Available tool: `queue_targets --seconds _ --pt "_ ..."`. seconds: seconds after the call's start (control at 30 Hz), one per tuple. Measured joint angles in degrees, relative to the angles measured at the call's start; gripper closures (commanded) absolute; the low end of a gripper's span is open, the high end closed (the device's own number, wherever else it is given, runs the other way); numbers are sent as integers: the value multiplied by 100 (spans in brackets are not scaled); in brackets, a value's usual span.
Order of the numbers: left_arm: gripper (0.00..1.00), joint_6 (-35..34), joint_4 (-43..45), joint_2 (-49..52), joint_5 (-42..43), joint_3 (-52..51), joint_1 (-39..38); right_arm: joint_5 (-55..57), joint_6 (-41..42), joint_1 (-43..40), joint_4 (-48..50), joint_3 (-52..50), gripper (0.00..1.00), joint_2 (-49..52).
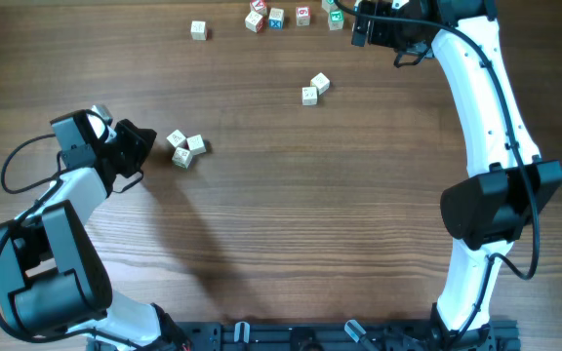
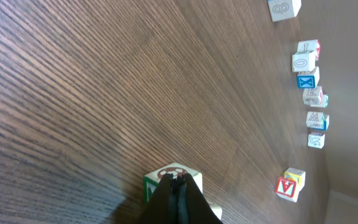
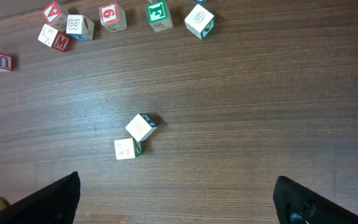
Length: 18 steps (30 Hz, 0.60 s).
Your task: Form a circle
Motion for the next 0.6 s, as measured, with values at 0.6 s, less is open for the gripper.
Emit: queue_targets --seconds 0.6 --pt "96 940 -793 -940 487 4 -507 0 0 0 0 0 0 0"
